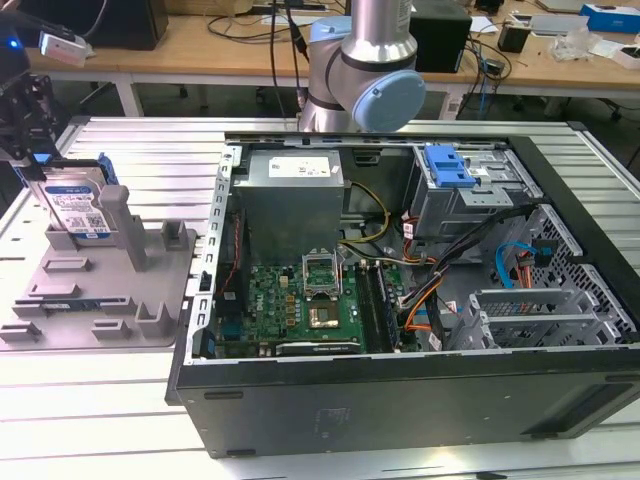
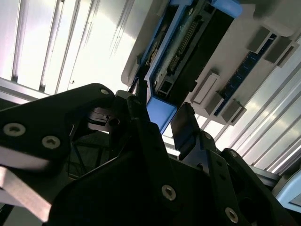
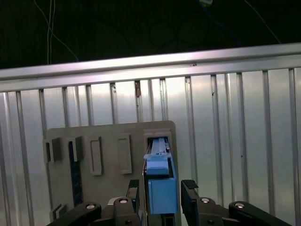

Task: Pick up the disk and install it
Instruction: 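Pick up the disk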

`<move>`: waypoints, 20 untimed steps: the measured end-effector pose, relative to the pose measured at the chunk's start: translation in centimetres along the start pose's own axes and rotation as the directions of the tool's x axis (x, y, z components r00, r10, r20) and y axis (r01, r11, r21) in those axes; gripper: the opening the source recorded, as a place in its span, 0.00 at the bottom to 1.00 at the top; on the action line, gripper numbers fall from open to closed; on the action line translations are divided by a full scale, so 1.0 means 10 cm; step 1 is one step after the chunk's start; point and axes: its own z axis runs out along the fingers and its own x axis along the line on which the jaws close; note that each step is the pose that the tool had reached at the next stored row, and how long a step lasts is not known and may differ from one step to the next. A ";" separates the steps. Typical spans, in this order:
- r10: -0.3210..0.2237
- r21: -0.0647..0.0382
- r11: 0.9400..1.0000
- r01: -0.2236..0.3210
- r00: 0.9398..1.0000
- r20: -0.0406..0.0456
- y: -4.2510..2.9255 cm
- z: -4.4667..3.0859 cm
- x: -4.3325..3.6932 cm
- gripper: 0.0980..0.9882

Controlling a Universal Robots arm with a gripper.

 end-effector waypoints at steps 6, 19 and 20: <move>0.000 0.000 1.000 0.000 1.000 0.000 0.001 0.039 -0.003 0.43; 0.000 0.000 1.000 0.000 1.000 0.000 0.003 0.102 -0.006 0.43; 0.000 0.000 1.000 0.000 1.000 0.000 0.003 0.103 -0.007 0.43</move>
